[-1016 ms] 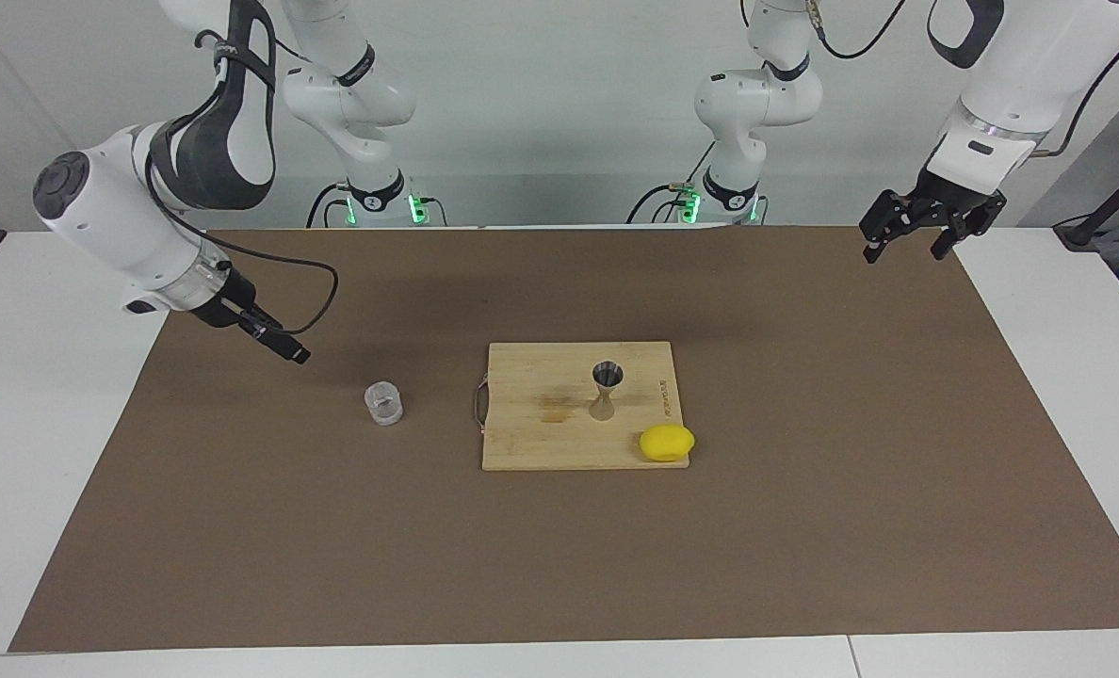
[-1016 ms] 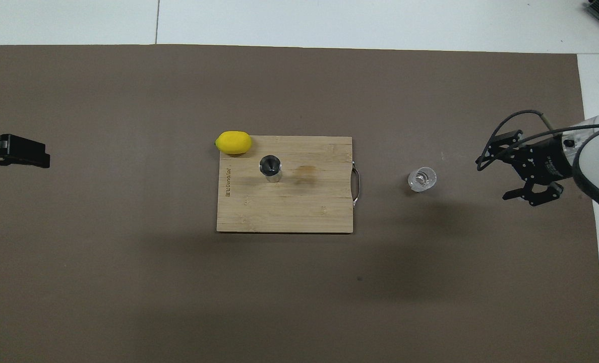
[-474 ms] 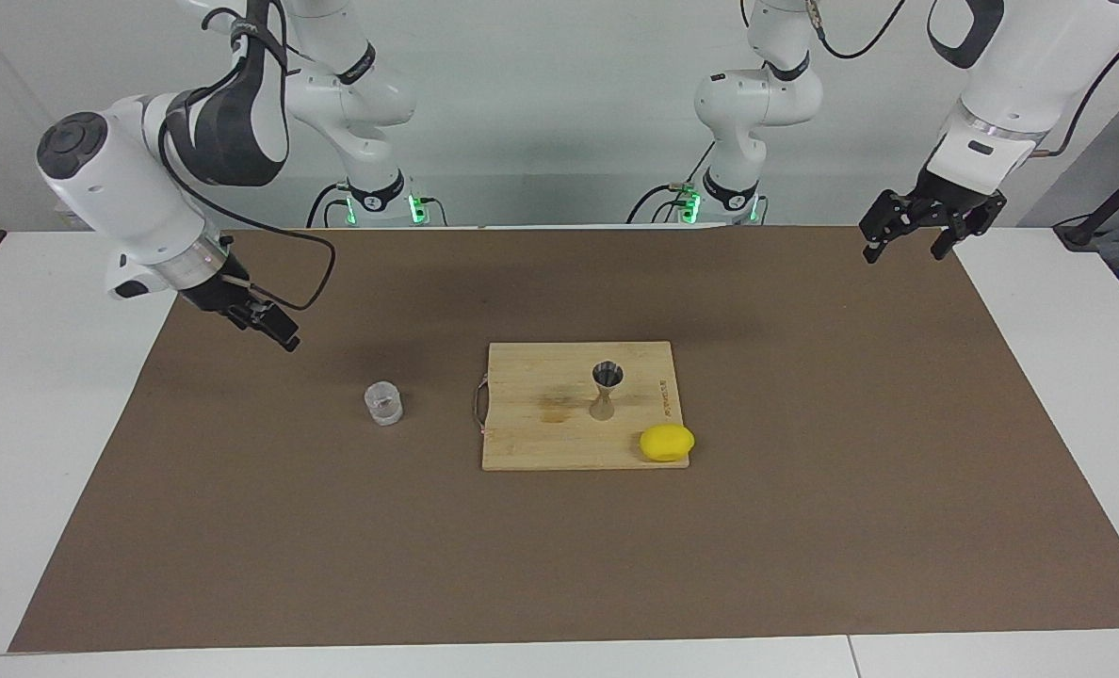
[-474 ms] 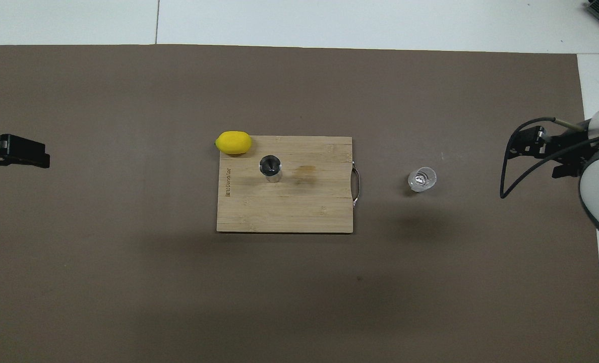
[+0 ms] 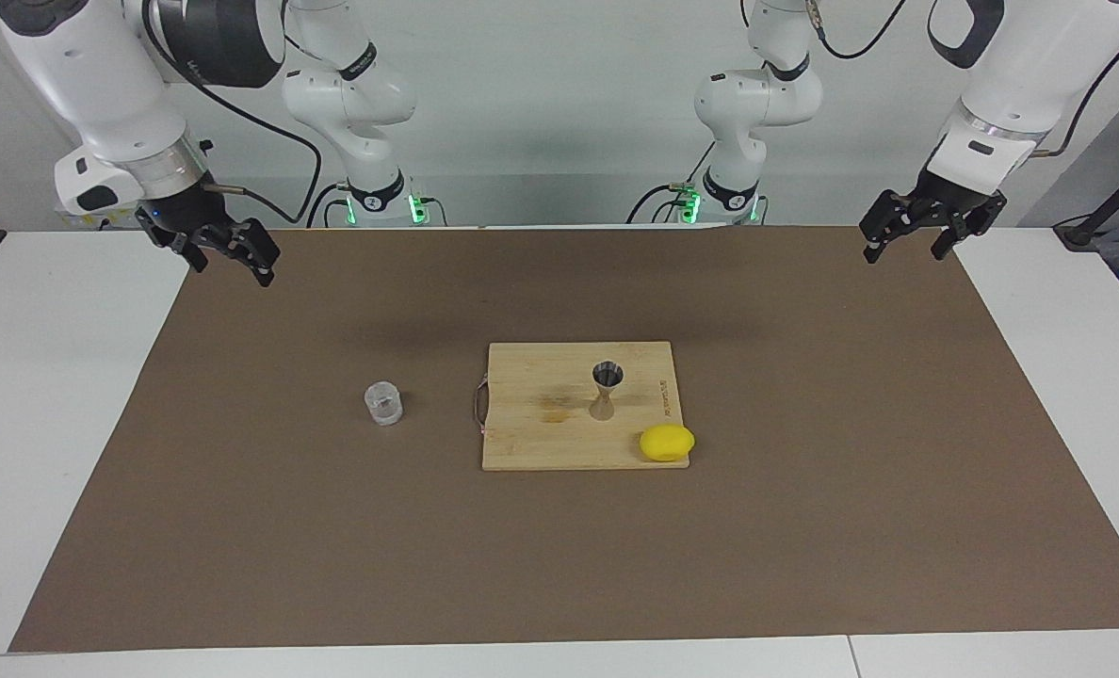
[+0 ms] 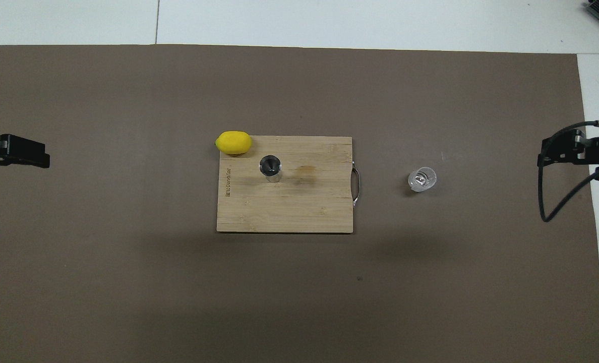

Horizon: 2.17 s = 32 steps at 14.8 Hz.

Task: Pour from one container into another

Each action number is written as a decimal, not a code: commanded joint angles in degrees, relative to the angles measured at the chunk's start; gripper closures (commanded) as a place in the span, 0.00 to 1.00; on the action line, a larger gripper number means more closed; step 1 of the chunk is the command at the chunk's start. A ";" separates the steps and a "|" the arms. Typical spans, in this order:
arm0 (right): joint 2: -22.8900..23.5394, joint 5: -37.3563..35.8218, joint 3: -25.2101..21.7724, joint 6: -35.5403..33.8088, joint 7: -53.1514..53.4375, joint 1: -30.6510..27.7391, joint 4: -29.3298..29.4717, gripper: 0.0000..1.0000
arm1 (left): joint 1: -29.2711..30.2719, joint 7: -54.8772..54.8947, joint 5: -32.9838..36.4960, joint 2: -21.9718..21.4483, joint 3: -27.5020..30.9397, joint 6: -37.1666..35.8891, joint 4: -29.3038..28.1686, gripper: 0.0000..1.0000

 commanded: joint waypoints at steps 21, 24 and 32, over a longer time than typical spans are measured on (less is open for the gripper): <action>-4.35 -0.08 -0.86 -4.87 -4.55 1.79 -1.10 0.00 | -0.29 -0.81 1.35 -0.18 0.06 -0.21 0.50 0.00; -4.44 -0.33 -0.86 -4.70 -4.55 1.88 -1.19 0.00 | -0.29 -0.81 1.35 -0.18 0.06 -0.21 0.50 0.00; -4.79 -1.04 -0.77 -3.56 -4.64 1.97 -1.80 0.00 | -0.29 -0.81 1.35 -0.27 0.06 -0.21 0.50 0.00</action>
